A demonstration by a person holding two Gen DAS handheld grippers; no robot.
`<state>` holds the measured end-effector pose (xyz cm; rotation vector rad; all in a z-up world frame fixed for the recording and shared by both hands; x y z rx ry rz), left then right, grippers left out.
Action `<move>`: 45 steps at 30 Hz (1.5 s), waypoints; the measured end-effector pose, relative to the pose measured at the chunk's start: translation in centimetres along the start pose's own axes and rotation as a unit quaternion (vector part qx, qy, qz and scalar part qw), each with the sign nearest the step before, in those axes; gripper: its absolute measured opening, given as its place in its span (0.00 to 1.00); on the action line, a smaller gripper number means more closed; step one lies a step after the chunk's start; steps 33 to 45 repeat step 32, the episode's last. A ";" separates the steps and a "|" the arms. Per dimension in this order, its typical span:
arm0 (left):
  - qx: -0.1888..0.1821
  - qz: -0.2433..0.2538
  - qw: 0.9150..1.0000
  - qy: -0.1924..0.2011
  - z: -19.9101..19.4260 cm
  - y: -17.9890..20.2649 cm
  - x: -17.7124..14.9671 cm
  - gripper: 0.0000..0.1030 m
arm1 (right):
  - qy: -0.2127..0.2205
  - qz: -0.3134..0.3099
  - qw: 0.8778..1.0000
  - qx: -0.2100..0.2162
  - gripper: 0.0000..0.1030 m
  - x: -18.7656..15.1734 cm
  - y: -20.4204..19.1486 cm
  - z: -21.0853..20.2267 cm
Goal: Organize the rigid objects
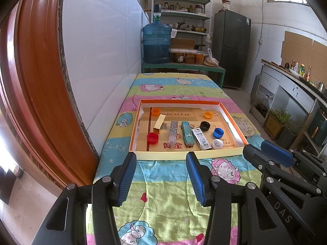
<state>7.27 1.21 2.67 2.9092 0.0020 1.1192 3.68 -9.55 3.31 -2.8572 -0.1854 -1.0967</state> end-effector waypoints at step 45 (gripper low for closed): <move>0.026 0.013 1.000 0.007 0.5 0.6 -0.8 0.49 | -0.004 0.009 1.000 0.002 0.33 -0.5 0.5 0.7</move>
Point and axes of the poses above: each gripper's, at about its wrist camera, not at the fingertips, and z roughly the way its jaws point, y to its right, x to its top, the point moved 1 cm from there along z, roughly the way its jaws point, and after that the axes turned 9 degrees about -y, right-handed, at the moved point
